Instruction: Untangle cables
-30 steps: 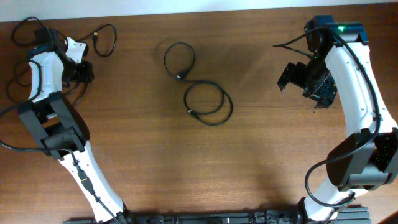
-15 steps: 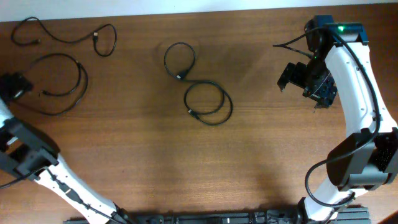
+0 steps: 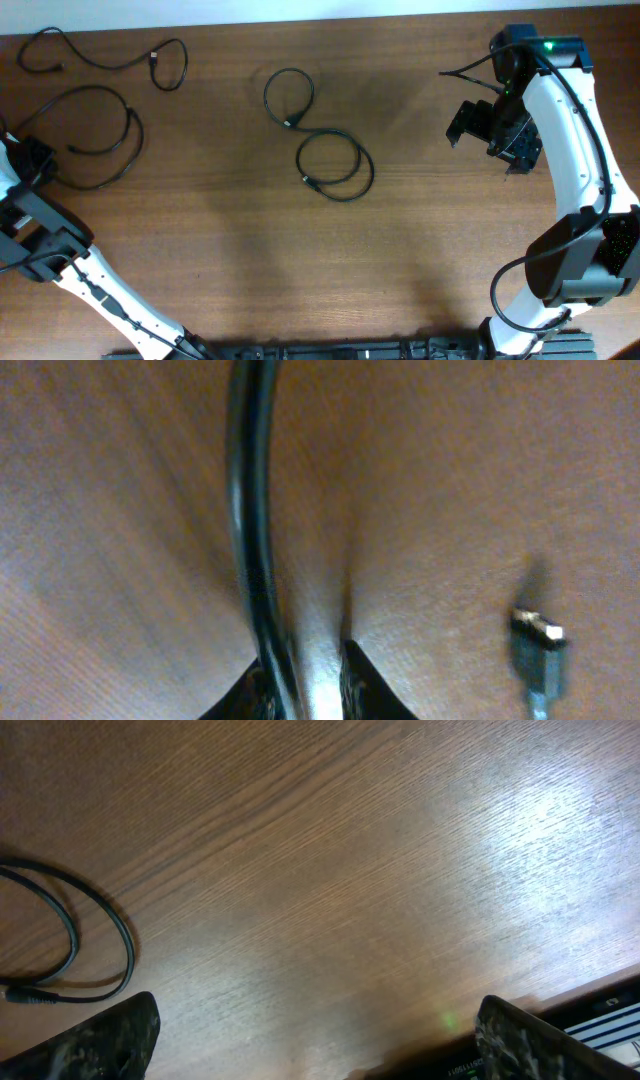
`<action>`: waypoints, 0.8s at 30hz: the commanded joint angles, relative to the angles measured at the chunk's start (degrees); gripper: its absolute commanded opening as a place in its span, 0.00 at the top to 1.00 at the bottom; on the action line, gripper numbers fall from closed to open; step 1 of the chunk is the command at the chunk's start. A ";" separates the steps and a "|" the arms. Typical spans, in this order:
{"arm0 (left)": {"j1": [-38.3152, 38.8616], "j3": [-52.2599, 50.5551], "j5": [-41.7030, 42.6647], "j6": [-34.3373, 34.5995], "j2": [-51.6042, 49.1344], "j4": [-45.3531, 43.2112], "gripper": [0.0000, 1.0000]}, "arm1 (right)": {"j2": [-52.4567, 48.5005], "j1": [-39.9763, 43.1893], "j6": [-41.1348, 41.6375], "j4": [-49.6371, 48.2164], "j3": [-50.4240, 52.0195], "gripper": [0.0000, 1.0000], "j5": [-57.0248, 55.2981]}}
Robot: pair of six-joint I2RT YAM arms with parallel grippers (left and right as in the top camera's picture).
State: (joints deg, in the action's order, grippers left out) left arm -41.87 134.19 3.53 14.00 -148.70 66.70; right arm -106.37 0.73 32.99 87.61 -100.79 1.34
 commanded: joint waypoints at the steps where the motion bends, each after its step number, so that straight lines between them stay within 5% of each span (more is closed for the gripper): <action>1: -0.31 3.30 9.27 9.70 -1.29 -2.21 0.88 | 0.13 0.04 0.24 -0.04 0.13 0.02 -0.55; 7: -0.98 3.30 14.95 19.93 -1.29 -4.57 0.95 | 0.13 0.04 0.24 -0.04 0.13 0.02 -0.55; 8: -1.33 3.30 15.17 19.87 -1.29 -4.74 0.90 | 0.13 0.04 0.24 -0.02 0.13 0.02 -0.55; 10: -1.55 3.30 15.17 19.80 -1.29 -4.09 0.64 | 0.13 0.04 0.24 -0.04 0.13 0.02 -0.55; 11: -1.55 3.30 15.15 18.82 -1.29 -4.09 0.37 | 0.13 0.04 0.24 -0.04 0.13 0.02 -0.55; 14: -1.70 3.89 13.35 10.29 -1.27 -2.45 0.09 | 0.13 0.04 0.24 -0.02 0.13 0.02 -0.55; 17: -2.03 10.71 -8.52 10.29 0.09 8.22 0.00 | 0.13 0.04 0.24 -0.04 0.13 0.02 -0.55; 18: -2.03 12.79 -9.16 10.25 0.76 9.88 0.01 | 0.13 0.04 0.24 -0.02 0.13 0.02 -0.55; 20: -1.97 19.32 -0.44 8.81 3.26 13.70 0.01 | 0.13 0.04 0.24 -0.02 0.13 0.02 -0.55; 23: -0.04 21.75 36.96 1.33 5.09 11.39 0.00 | 0.13 0.04 0.24 -0.04 0.13 0.02 -0.55; 24: 2.49 21.59 40.65 -0.92 5.09 12.28 0.00 | 0.13 0.04 0.24 -0.04 0.13 0.02 -0.52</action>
State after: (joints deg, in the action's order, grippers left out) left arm -43.07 154.65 23.68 19.44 -145.69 78.39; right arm -106.37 0.73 32.99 87.59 -100.79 1.34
